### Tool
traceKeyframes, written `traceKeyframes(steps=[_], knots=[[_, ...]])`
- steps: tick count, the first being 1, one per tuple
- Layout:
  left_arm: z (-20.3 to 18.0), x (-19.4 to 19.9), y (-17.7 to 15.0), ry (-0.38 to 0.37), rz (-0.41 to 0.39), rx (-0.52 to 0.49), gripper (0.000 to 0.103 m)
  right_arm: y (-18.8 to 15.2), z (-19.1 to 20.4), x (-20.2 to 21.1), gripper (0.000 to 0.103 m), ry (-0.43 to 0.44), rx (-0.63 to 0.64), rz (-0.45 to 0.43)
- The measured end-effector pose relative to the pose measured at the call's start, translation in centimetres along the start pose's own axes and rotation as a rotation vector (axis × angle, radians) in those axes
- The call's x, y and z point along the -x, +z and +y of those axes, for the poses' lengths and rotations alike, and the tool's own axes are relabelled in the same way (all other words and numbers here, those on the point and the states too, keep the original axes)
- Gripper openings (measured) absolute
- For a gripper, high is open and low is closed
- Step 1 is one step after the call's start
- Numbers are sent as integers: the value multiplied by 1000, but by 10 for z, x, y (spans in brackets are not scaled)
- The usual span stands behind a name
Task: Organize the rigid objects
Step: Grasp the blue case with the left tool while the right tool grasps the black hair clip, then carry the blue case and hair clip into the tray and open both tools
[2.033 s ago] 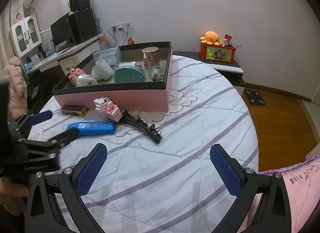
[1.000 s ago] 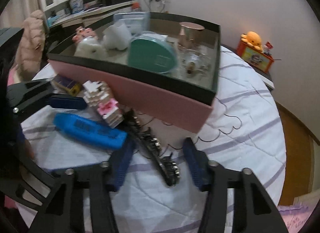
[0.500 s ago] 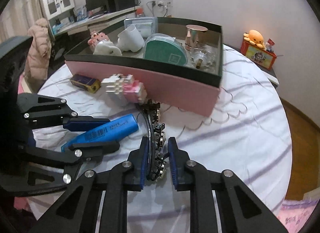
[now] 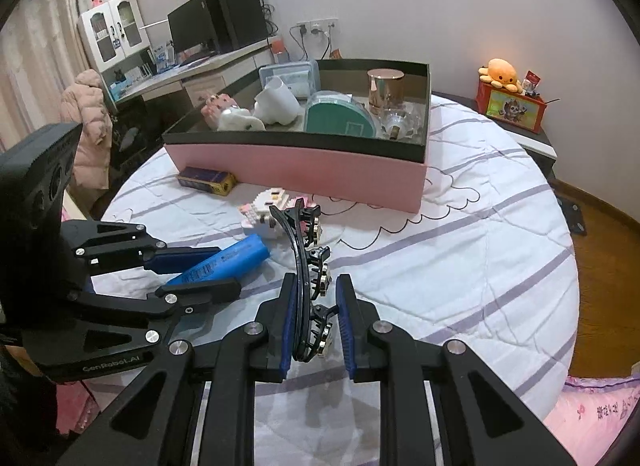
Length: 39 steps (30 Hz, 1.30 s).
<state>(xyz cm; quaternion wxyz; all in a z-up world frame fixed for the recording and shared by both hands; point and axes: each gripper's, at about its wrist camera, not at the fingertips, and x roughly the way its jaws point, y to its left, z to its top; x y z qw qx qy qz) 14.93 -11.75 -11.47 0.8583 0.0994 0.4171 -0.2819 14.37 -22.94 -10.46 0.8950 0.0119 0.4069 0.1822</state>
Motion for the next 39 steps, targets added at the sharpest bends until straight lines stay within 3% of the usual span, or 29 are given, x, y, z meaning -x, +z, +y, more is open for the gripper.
traceKeyframes(steps=[8, 20, 30, 39], knots=[[11, 37, 8, 41, -77, 40, 26, 15, 4, 18, 19, 10, -9, -56], [60, 75, 72, 121, -202, 108, 26, 85, 8, 34, 19, -5, 20, -156], [84, 69, 130, 150, -261, 172, 26, 145, -3, 19, 19, -38, -29, -177], [86, 50, 149, 205, -282, 215, 26, 164, -17, -3, 19, -86, -93, -175]])
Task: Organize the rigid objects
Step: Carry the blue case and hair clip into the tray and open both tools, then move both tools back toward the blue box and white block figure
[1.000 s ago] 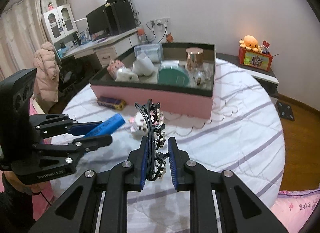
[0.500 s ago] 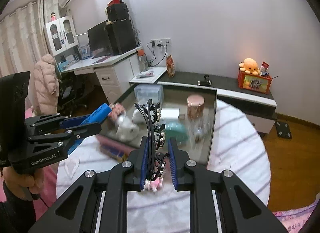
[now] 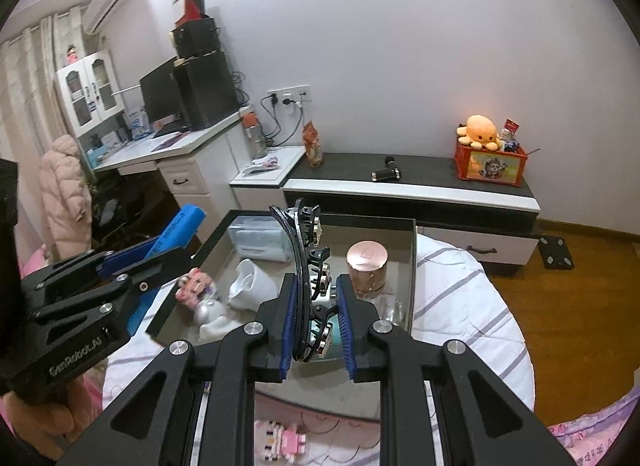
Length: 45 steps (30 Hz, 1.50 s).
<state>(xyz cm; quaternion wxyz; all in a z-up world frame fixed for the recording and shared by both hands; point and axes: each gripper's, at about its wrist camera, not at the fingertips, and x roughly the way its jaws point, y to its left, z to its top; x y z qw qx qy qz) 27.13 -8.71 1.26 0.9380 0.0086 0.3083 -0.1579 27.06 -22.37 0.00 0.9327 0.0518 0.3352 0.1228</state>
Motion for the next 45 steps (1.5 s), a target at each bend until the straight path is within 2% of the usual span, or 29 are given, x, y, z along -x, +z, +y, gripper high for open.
traceKeyframes(steps=[16, 22, 24, 26, 27, 28, 29, 32, 33, 35, 38, 40, 45], knots=[[-2, -55, -8, 27, 85, 26, 26, -2, -22, -65, 19, -61, -41, 112], [1, -70, -15, 50, 119, 22, 27, -6, -24, -78, 20, -65, -37, 130], [1, -70, -16, 63, 120, 19, 34, -7, -23, -79, 20, -63, -34, 134], [3, -67, -17, 71, 109, 27, 64, -8, -23, -80, 32, -66, -31, 138], [5, -64, -18, 82, 98, 32, 70, -7, -23, -79, 46, -67, -34, 132], [7, -60, -17, 105, 81, 39, 79, -7, -23, -78, 53, -64, -37, 126], [10, -56, -17, 116, 67, 45, 85, -6, -23, -77, 54, -61, -39, 123], [18, -46, -17, 117, 49, 68, 95, -5, -24, -72, 73, -57, -49, 112], [20, -42, -16, 122, 41, 72, 97, -5, -25, -68, 82, -60, -52, 102], [24, -32, -17, 136, 19, 75, 102, -4, -24, -63, 83, -52, -61, 86], [27, -15, -18, 154, -9, 85, 103, -4, -20, -54, 87, -59, -65, 64], [29, -5, -19, 165, -21, 91, 103, -5, -16, -46, 103, -59, -64, 44], [31, 28, -27, 190, -66, 92, 103, -12, -8, -24, 103, -70, -60, 6]])
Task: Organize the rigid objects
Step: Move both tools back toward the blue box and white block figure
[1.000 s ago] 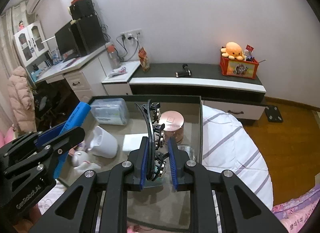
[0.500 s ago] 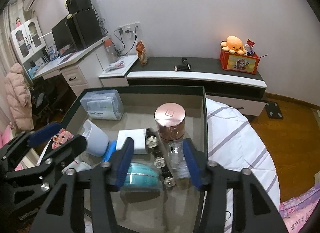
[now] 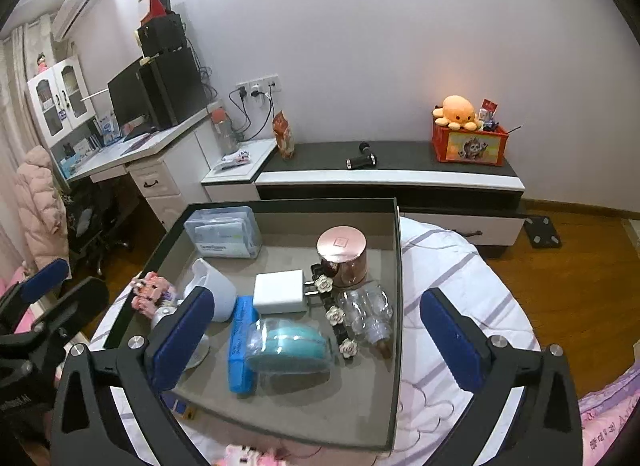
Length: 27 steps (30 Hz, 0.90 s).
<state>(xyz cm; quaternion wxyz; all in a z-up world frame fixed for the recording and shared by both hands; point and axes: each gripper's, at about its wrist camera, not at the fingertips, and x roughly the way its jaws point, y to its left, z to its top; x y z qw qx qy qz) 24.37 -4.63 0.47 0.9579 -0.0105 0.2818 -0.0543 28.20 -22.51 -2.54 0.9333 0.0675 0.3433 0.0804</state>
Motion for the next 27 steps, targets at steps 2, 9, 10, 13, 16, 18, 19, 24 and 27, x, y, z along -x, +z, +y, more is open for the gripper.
traceKeyframes(steps=[2, 9, 10, 13, 16, 18, 19, 24, 27], knots=[[3, 16, -4, 4, -21, 2, 103, -6, 4, 15, 103, -5, 0, -21], [11, 76, -29, 25, -70, 0, 103, -42, 21, 78, 103, -17, 15, -104], [11, 83, -34, 29, -71, 1, 103, -46, 23, 84, 103, -15, 14, -110], [12, 106, -49, 40, -79, 3, 103, -68, 28, 112, 103, -9, 13, -135], [12, 127, -68, 52, -88, 10, 103, -88, 30, 131, 103, -13, 10, -149], [10, 138, -85, 62, -88, 9, 103, -107, 29, 146, 103, -5, -2, -155], [10, 141, -91, 66, -86, 10, 103, -114, 30, 150, 103, -2, -5, -156], [12, 150, -136, 55, -40, 32, 103, -158, 33, 167, 103, -13, -1, -134], [13, 148, -151, 68, -19, 26, 103, -177, 30, 165, 103, -13, -3, -99]])
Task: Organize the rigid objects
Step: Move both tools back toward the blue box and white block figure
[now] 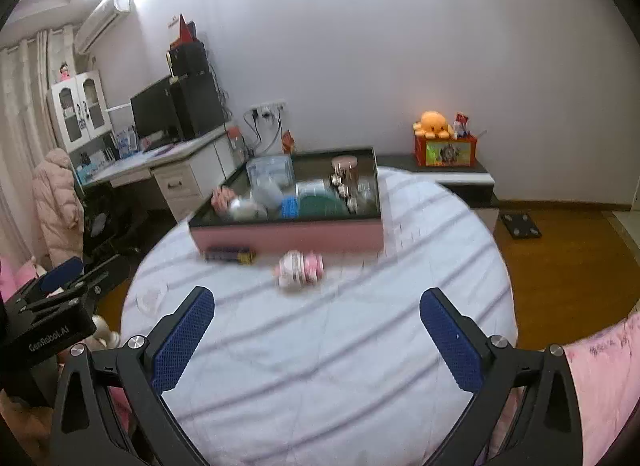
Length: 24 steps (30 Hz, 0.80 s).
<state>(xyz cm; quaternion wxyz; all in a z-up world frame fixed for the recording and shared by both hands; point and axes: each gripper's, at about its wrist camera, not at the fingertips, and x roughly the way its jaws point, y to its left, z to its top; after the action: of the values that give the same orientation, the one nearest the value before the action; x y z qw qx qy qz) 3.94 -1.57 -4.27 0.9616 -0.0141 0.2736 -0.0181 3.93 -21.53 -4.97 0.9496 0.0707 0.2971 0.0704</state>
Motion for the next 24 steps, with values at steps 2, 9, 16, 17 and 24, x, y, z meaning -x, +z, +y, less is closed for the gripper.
traceKeyframes(steps=[2, 9, 16, 17, 24], knots=[[-1, -1, -5, -12, 10, -8, 103, -6, 0, -5, 103, 1, 2, 25], [-6, -3, -8, -24, 17, -18, 103, -11, 4, -13, 103, 6, 1, 42], [-2, -14, -10, -29, 45, -4, 103, -13, 4, -21, 103, -2, 0, 60], [-2, -16, -10, -31, 48, -2, 103, -12, 3, -23, 103, -4, -1, 62], [1, -55, 1, -32, 95, -4, 103, 1, 3, -52, 103, -27, 25, 94]])
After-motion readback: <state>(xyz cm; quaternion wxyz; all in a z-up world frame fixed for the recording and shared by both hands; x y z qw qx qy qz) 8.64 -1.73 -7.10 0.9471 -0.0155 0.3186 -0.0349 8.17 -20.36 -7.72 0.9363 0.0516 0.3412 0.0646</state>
